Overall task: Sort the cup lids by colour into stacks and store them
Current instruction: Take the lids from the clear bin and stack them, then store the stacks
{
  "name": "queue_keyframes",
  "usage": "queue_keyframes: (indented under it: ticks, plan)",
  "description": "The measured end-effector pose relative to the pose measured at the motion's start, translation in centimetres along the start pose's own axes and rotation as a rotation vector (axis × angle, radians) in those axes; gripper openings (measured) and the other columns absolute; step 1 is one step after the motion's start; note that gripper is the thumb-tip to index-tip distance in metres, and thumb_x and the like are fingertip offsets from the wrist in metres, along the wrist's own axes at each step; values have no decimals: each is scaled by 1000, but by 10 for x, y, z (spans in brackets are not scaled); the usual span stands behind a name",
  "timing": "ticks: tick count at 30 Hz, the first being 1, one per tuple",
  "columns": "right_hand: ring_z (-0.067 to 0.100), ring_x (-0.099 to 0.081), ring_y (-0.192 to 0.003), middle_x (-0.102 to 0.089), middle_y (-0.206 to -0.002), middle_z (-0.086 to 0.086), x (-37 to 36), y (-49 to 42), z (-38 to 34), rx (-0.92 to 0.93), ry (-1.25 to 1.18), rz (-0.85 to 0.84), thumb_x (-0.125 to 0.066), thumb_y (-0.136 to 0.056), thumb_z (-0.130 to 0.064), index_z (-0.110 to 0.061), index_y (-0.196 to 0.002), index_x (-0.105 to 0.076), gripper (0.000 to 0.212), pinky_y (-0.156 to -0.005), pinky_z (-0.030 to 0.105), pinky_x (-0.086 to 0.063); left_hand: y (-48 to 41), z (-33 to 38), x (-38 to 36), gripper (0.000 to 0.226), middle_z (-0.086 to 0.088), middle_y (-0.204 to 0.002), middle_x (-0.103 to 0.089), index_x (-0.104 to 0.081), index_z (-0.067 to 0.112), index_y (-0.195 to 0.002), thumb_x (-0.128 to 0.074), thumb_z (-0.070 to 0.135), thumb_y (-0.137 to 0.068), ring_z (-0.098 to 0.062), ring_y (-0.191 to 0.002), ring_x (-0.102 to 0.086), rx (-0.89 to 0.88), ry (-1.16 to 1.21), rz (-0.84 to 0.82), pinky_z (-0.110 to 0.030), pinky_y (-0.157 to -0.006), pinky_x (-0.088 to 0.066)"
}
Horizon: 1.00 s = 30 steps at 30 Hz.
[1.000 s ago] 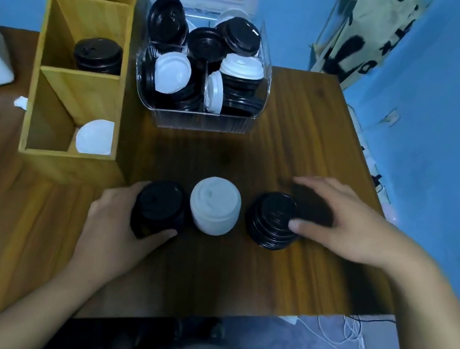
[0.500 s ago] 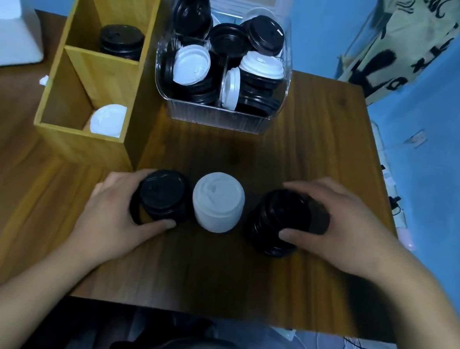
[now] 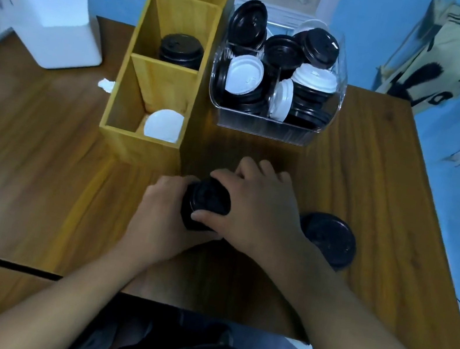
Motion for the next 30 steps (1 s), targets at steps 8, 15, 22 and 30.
queue_keyframes:
  ticks: [8,15,22,30]
  plan:
    - [22,-42,-116,-49,-122,-7,-4,-6,-14,-60,102,-60,-44,-78,-87,-43,-138,-45,74,-91,44,-34,0,-14,-5,96,12,-129,-55,-47,28,-138,-67,82,-62,-8,-119,-43,-42,-13,-84,-27,-93,-30]
    - [20,-39,-114,-48,-120,-8,-8,-10,-13,-48,106,-88,-40,-77,-90,-44,-141,-45,79,-91,42,-31,0,-16,-2,96,18,-138,-50,-40,34,-145,-68,80,-66,2,-122,-36,-69,10,-98,-28,-101,-31]
    - [4,-46,-100,-55,-103,-24,1,-25,24,-78,-339,83,-29,-83,-89,-48,-131,-57,69,-93,37,-41,-15,-19,2,91,27,-136,-47,-35,45,-143,-66,83,-66,0,-122,-40,-146,10,-190,-26,-99,-35]
    - [22,-49,-119,-58,-131,-4,41,-122,71,-59,-48,313,-64,-95,-23,-28,-136,-58,42,-96,38,-47,-24,-25,0,96,20,-131,-57,-39,34,-144,-66,82,-66,-3,-113,-47,-219,-51,-142,-23,-91,-41]
Point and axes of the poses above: each hand's wrist, its own y-axis away from the middle knuckle, its own x-axis out of the back of the hand, z = x × y, the point moved 2 cm from there along -y, towards the middle knuckle
